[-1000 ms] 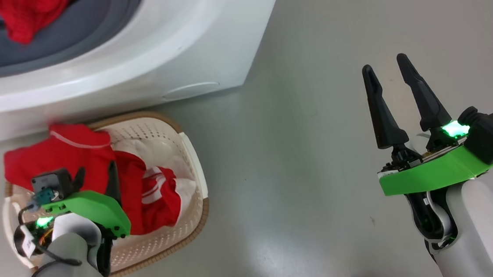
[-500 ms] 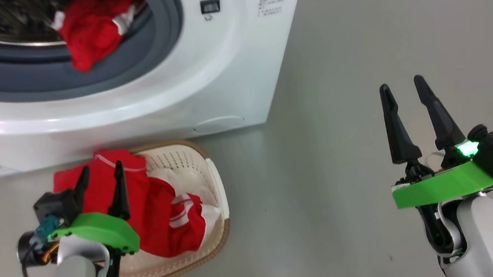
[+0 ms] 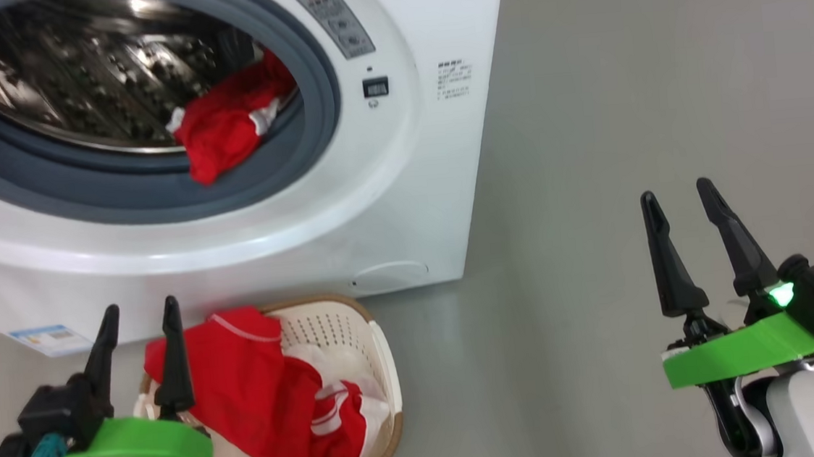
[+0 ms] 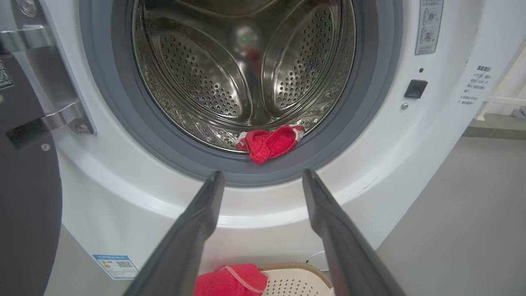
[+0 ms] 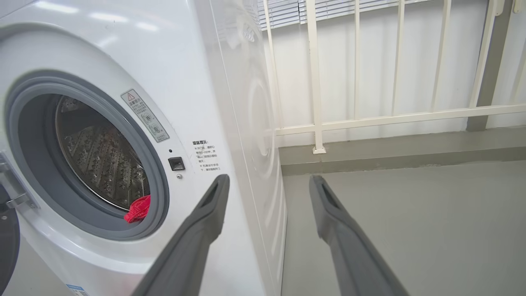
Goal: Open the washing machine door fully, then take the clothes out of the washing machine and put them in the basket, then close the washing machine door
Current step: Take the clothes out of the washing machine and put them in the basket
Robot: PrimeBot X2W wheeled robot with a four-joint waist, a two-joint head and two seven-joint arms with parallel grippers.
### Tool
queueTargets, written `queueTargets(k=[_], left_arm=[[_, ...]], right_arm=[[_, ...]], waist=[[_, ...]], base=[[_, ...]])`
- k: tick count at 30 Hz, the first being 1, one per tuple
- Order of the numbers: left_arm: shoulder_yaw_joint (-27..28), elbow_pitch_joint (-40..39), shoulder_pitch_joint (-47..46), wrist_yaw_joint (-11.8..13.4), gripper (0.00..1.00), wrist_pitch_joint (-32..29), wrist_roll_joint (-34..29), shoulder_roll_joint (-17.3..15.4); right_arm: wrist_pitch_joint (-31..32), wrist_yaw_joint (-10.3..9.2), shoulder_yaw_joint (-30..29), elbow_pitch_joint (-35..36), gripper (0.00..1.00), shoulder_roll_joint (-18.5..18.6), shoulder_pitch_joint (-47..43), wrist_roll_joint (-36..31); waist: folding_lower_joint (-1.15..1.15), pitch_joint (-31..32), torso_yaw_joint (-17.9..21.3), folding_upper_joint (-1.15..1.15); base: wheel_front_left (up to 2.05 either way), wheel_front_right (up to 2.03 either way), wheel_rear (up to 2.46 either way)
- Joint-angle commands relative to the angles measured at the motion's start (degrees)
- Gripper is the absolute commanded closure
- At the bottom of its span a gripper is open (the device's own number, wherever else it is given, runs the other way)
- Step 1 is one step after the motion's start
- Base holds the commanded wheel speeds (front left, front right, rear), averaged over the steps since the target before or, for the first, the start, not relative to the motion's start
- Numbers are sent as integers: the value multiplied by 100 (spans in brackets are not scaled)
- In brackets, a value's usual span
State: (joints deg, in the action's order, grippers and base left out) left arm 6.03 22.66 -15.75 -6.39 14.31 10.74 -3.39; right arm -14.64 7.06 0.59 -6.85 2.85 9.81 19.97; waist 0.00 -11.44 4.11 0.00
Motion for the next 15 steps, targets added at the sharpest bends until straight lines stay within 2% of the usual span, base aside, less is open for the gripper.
queueTargets(k=[1, 15], left_arm=[[214, -230, 77, -25, 0, 68, 29, -99], [29, -1153, 998, -107, 0, 69, 291, -119]], right_arm=[[-36, 43, 91, 177, 0, 3, -30, -66], [-36, 43, -185, 304, 0, 3, -574, -198]], waist=[[0, 290, -19, 0], [0, 954, 23, 0]], base=[[0, 0, 0], [0, 0, 0]])
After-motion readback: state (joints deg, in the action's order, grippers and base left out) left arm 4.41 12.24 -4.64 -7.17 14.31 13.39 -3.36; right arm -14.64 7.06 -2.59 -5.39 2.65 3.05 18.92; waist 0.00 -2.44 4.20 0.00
